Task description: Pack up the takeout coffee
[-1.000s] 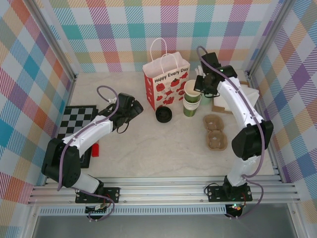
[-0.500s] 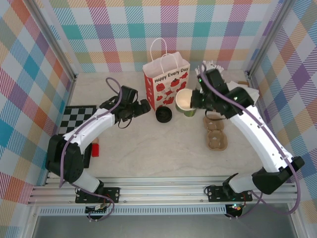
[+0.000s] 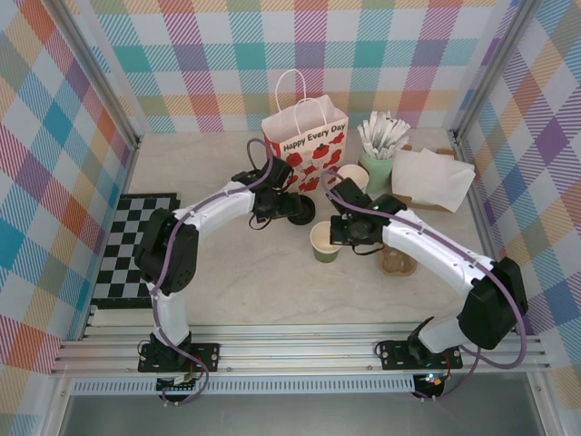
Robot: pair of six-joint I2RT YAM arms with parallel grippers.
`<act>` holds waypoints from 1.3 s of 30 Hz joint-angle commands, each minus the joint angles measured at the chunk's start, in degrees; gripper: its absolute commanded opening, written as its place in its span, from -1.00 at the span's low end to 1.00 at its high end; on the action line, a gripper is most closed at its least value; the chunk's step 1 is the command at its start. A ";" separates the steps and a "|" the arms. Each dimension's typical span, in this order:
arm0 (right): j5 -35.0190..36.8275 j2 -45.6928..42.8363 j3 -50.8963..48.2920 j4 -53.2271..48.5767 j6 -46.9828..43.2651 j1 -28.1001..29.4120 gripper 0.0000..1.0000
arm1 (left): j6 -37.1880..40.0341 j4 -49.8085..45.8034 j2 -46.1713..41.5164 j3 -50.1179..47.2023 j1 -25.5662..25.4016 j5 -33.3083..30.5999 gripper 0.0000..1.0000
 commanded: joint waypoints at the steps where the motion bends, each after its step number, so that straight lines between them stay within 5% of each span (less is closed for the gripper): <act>1: 0.84 2.68 0.10 4.19 1.62 1.89 -0.91 | -0.65 -1.18 1.35 2.20 -0.69 0.60 0.54; 10: -1.19 6.09 -1.24 7.08 2.24 3.27 -0.73 | -0.58 -1.61 5.29 5.45 -0.69 -0.27 0.30; 19: -0.98 1.60 -0.27 6.70 0.54 3.10 0.00 | -0.27 -3.15 8.38 8.07 -0.69 -1.04 0.22; 29: 6.34 -8.49 -3.08 8.71 1.17 3.01 0.95 | -0.22 -2.94 9.87 8.56 -0.78 -0.62 -0.18; 39: 9.15 -13.13 -6.56 10.48 2.01 3.02 1.00 | 0.41 -4.17 10.70 9.38 -0.96 -1.97 -0.39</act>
